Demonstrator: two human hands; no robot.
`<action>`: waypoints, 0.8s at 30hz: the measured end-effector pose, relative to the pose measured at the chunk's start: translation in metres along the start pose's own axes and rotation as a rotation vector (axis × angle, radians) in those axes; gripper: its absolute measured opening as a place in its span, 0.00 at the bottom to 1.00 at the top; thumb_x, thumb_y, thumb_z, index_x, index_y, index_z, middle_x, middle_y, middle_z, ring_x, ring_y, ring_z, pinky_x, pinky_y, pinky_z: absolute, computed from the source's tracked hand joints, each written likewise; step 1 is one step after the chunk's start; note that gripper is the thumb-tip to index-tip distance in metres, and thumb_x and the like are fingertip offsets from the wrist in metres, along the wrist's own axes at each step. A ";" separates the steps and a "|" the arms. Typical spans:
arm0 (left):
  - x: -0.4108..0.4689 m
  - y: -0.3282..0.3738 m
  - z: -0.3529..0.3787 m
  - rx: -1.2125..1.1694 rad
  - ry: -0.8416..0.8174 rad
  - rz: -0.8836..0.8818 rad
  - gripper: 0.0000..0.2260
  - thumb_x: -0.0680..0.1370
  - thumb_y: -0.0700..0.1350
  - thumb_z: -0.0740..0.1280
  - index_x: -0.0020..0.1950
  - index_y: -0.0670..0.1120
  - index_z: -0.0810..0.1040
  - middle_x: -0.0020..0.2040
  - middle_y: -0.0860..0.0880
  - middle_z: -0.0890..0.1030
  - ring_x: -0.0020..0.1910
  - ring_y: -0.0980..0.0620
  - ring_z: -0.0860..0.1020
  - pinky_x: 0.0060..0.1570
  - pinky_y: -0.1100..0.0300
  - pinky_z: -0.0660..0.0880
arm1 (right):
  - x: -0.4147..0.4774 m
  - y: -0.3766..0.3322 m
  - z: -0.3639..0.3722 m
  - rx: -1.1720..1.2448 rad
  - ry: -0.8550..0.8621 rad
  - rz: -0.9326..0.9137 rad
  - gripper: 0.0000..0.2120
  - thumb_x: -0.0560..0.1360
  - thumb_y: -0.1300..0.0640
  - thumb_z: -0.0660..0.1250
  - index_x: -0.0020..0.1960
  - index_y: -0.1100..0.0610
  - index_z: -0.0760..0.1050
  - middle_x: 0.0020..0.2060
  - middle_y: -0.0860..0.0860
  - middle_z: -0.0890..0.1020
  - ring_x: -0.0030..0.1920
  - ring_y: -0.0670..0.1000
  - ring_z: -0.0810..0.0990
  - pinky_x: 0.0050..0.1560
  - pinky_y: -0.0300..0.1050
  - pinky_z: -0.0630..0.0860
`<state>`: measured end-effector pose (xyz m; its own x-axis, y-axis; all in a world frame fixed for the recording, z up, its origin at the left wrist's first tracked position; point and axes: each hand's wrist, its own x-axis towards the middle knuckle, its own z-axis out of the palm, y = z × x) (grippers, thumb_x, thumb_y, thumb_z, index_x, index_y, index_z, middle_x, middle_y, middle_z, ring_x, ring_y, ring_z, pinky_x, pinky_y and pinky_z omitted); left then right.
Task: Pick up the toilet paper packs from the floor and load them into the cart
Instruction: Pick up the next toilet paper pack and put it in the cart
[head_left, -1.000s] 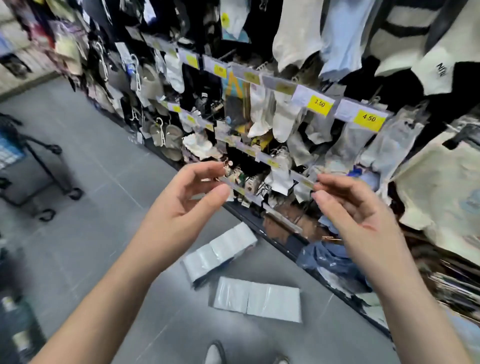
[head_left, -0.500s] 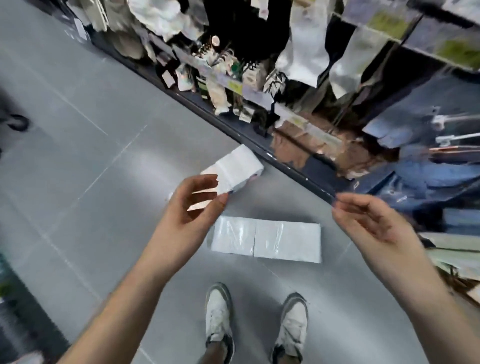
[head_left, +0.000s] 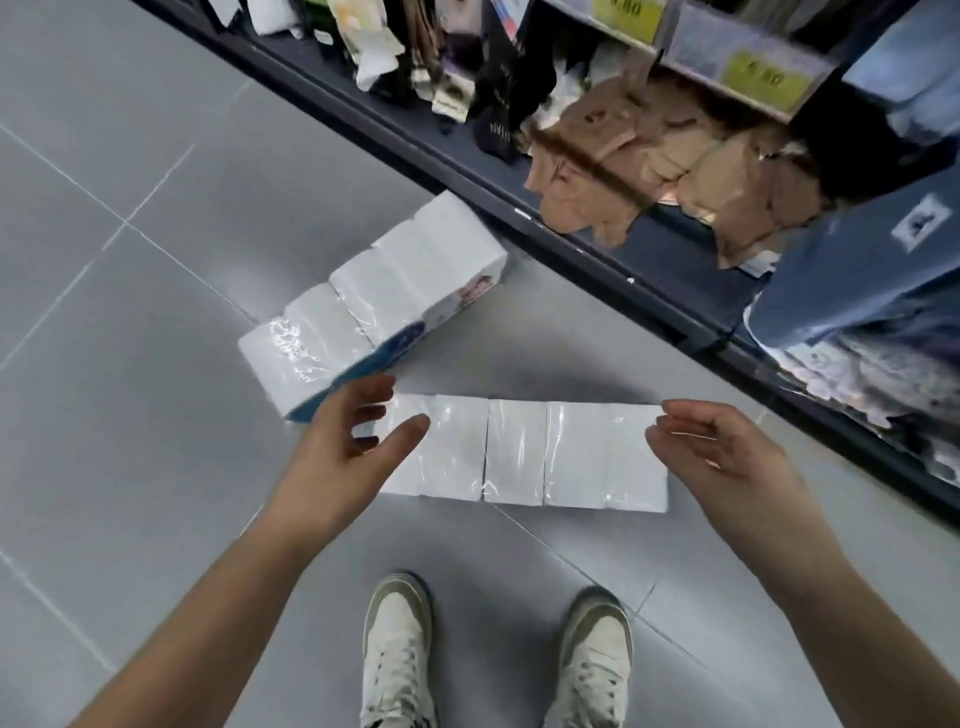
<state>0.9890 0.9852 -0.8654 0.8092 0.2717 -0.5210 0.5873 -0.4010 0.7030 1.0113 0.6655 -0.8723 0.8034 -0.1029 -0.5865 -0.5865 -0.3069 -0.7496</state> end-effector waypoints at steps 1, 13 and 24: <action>0.008 -0.010 0.005 0.010 -0.002 -0.001 0.20 0.76 0.56 0.73 0.67 0.58 0.74 0.63 0.61 0.78 0.63 0.60 0.78 0.53 0.69 0.73 | 0.007 0.010 0.003 -0.013 -0.005 0.004 0.11 0.75 0.52 0.75 0.56 0.44 0.80 0.51 0.41 0.86 0.52 0.39 0.84 0.52 0.38 0.74; 0.110 -0.110 0.054 0.161 0.016 -0.070 0.36 0.71 0.59 0.77 0.75 0.52 0.68 0.71 0.53 0.72 0.66 0.53 0.74 0.64 0.56 0.72 | 0.106 0.099 0.023 -0.197 0.096 0.073 0.18 0.74 0.51 0.76 0.62 0.48 0.78 0.57 0.46 0.83 0.58 0.46 0.81 0.56 0.40 0.72; 0.159 -0.172 0.077 0.135 0.043 -0.258 0.55 0.58 0.71 0.78 0.77 0.49 0.61 0.72 0.48 0.70 0.74 0.46 0.69 0.74 0.49 0.65 | 0.163 0.160 0.029 -0.371 0.181 0.280 0.41 0.69 0.43 0.79 0.76 0.52 0.65 0.69 0.55 0.73 0.64 0.57 0.76 0.63 0.54 0.75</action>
<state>1.0150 1.0305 -1.1063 0.6354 0.4150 -0.6512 0.7681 -0.4261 0.4780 1.0450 0.6272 -1.0970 0.6444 -0.3817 -0.6626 -0.7326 -0.5565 -0.3920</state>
